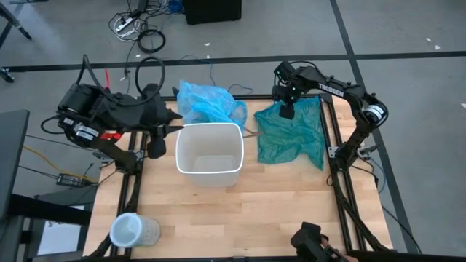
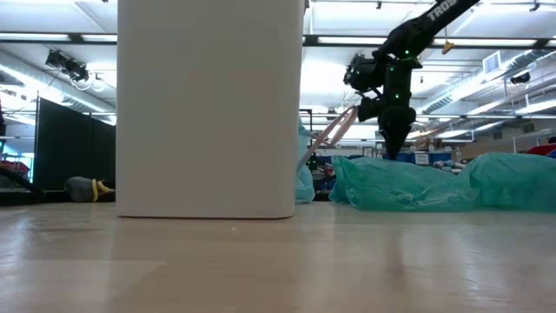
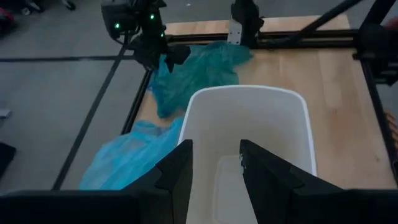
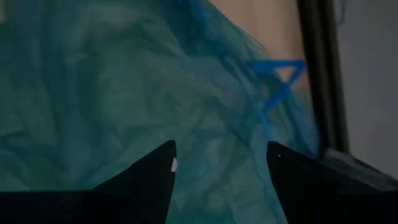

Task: Place trash/remove bag and relplace
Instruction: Insert the green plastic trash bag into the trash bin

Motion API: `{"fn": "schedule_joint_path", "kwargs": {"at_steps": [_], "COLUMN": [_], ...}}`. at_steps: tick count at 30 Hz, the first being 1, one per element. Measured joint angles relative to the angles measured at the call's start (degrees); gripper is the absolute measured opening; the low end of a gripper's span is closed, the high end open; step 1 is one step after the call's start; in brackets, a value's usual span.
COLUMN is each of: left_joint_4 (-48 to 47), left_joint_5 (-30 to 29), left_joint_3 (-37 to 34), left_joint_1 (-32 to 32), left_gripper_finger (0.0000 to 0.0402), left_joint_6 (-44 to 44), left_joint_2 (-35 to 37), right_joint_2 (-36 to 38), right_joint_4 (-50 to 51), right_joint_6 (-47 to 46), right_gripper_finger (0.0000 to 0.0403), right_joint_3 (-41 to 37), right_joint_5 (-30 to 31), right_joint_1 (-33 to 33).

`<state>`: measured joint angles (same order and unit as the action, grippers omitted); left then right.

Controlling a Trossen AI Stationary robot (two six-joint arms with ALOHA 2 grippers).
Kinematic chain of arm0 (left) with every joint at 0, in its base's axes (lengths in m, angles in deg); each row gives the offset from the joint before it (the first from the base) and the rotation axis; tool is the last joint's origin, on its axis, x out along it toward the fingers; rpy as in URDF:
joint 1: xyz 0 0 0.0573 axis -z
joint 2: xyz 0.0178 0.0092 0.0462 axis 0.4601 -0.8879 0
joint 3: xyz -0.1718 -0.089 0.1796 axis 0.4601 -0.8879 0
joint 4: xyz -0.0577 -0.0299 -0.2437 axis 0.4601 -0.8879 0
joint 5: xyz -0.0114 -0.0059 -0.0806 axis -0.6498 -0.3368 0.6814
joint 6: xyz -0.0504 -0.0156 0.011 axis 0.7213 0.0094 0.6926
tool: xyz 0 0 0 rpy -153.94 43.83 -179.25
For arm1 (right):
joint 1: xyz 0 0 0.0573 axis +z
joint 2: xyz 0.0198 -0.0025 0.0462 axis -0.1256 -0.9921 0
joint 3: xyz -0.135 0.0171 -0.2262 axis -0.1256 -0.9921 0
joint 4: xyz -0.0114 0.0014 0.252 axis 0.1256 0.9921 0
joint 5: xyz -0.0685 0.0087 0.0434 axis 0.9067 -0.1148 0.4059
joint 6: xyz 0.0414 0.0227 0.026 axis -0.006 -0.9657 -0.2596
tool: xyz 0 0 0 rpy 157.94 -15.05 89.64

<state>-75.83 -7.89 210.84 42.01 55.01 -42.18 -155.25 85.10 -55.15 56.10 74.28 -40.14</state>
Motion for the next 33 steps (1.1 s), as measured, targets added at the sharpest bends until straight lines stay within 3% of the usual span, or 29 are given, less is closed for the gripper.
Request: {"fn": "schedule_joint_path", "kwargs": {"at_steps": [17,21,24,29,33], "left_joint_4": [0.1,0.2,0.3,1.0,2.6], "left_joint_5": [-5.4,-5.8,-6.7,-6.9,-7.2], "left_joint_3": [0.0,0.0,0.0,0.0,0.0], "left_joint_1": [0.0,0.0,0.0,0.0,0.0], "left_gripper_finger": [0.0143,0.0143,0.0143,0.0143,0.0143], "left_joint_6": [-3.8,-3.7,-3.7,-3.6,-3.6], "left_joint_2": [0.0,0.0,0.0,0.0,0.0], "right_joint_2": [-3.8,-5.9,-5.9,-4.2,-2.0], "right_joint_4": [-6.3,-5.4,-5.0,-4.0,-3.8], "right_joint_6": [2.6,2.2,2.6,2.6,2.1], "right_gripper_finger": [0.0229,0.0224,0.0183,0.0026,0.0007], "right_joint_3": [0.0,0.0,0.0,0.0,0.0], "right_joint_5": [-2.5,1.5,4.6,5.5,6.3], "right_joint_1": [0.5,1.6,2.1,2.4,3.1]}}
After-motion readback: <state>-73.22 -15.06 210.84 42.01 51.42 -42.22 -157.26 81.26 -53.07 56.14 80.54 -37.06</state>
